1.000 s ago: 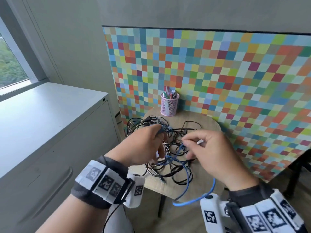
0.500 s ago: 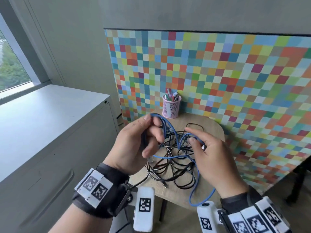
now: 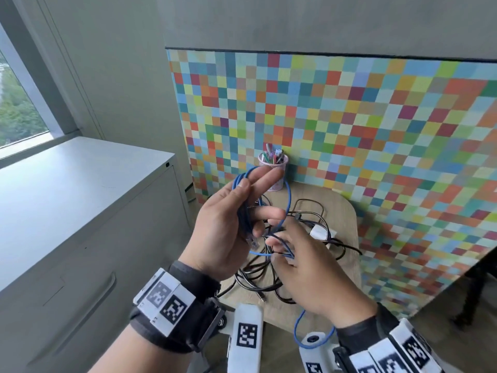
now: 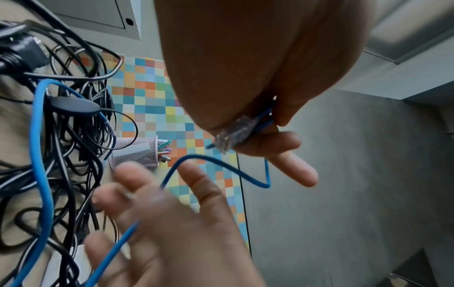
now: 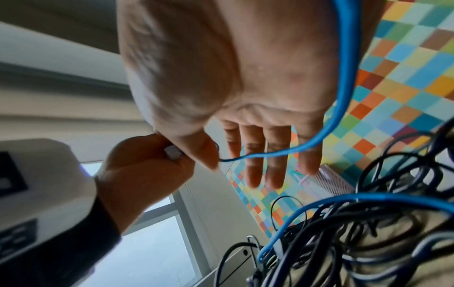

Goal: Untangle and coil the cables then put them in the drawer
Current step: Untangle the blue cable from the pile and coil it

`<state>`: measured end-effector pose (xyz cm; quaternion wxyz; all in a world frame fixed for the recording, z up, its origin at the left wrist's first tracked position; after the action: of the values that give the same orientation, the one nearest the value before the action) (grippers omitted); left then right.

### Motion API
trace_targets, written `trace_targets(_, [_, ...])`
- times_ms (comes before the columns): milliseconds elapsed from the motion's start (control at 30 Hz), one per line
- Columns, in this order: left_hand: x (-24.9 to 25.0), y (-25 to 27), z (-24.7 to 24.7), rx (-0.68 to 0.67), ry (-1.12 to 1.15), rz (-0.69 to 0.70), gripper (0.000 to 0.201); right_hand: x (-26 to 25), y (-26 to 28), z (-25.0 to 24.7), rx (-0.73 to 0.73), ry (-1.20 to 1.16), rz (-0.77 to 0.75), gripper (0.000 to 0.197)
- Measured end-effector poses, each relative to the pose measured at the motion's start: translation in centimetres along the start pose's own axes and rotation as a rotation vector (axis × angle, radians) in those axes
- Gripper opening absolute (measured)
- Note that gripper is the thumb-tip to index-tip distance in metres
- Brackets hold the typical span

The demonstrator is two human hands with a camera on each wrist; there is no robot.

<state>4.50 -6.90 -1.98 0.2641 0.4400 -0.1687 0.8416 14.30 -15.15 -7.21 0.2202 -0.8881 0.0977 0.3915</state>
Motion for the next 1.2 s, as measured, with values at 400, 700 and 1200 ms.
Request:
trace_targets(400, [-0.1, -0.3, -0.4, 0.026, -0.046, -0.002, 0.026, -1.0, 0.1, -2.2, 0.370, -0.247, -0.099, 0.026])
trace_targets(700, [0.5, 0.3, 0.2, -0.143, 0.070, 0.054, 0.039, 1.4, -1.3, -1.2, 0.134, 0.015, 0.080, 0.026])
trace_targets(1200, [-2.4, 0.4, 1.5, -0.268, -1.387, 0.387, 0.020, -3.6, 0.2, -2.2, -0.115, 0.526, -0.096, 0.023])
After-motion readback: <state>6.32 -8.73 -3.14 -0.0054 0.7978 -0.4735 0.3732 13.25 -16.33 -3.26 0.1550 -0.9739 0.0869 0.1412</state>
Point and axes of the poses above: each hand's wrist, its own y-axis away from the middle knuckle, its own z-axis out of the palm, x = y × z, the point moved 8 cm from there along -y, towards the middle knuckle, and after that the axes turned 7 degrees about x, right-handed, at the moved point
